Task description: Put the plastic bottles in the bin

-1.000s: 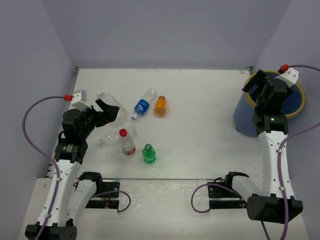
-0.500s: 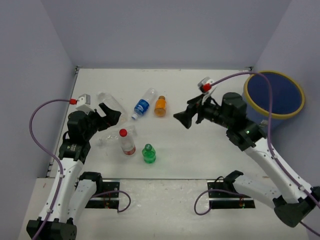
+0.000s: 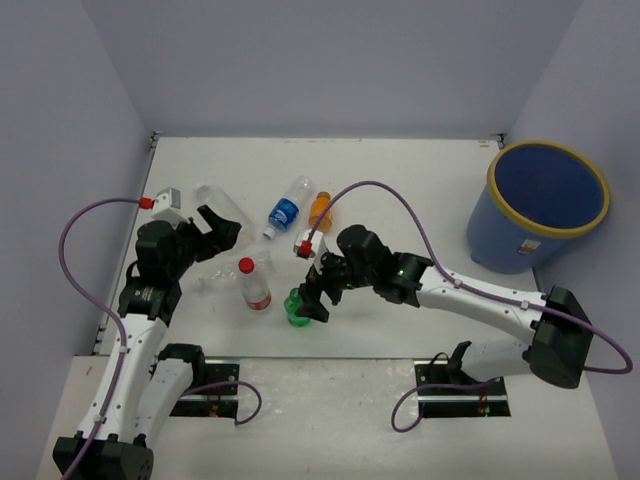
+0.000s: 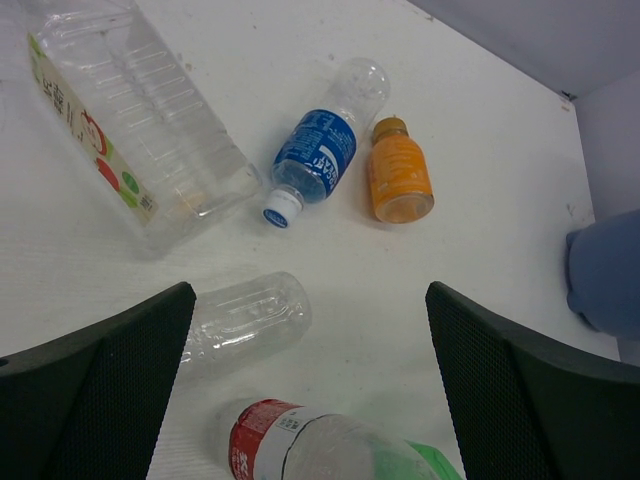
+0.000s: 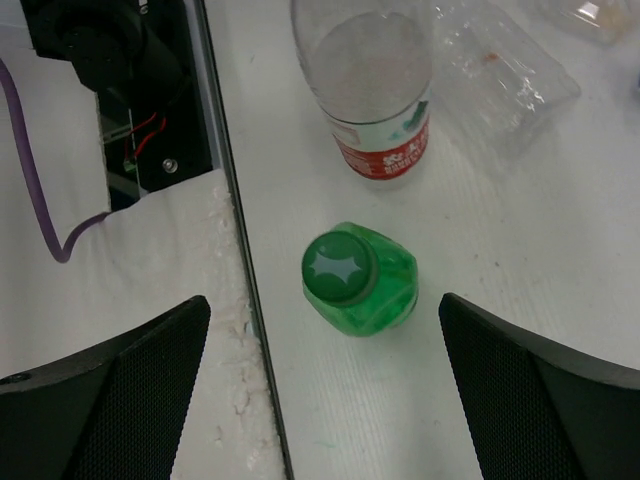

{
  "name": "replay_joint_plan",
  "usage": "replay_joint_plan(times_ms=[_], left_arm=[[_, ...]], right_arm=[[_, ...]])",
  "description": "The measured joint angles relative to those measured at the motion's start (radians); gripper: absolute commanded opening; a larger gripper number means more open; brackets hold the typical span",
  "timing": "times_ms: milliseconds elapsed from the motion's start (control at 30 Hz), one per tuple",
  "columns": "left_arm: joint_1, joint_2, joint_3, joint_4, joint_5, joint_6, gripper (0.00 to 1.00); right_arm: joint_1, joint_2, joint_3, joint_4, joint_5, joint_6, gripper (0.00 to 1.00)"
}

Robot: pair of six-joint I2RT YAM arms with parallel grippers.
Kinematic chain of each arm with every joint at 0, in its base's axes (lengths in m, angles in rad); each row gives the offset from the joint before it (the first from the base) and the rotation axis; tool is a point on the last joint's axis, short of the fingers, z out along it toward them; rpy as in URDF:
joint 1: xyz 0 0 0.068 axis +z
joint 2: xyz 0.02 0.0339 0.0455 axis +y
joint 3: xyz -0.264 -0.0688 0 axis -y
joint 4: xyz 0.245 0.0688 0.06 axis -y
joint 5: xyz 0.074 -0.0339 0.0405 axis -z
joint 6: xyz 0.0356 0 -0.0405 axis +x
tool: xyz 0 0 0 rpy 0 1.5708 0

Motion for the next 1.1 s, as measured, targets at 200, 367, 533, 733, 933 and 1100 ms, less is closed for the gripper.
replay_joint_plan(times_ms=[200,367,533,733,933,1100], left_arm=[[0.0,0.006,-0.016,-0.003,-0.018,0.0,1.0],[0.0,0.012,-0.016,-0.003,-0.03,0.0,1.0],[0.0,0.018,-0.028,-0.003,-0.051,-0.001,1.0],[0.0,0.032,-0.032,-0.005,-0.067,-0.004,1.0],[0.0,0.041,-0.03,-0.013,-0.124,-0.016,1.0],[0.0,0.058,-0.004,-0.036,-0.147,-0.019,1.0]], right_arm=[[0.029,0.131,0.002,0.122,0.031,-0.015,0.97],[0.041,0.204,-0.005,0.182,0.064,-0.015,0.62],[0.079,0.202,-0.021,0.257,0.101,-0.018,0.21],[0.087,0.159,-0.023,0.244,0.229,0.017,0.05],[0.082,0.017,-0.021,0.126,0.56,0.048,0.03],[-0.021,-0.173,0.039,0.038,0.841,0.041,0.04]])
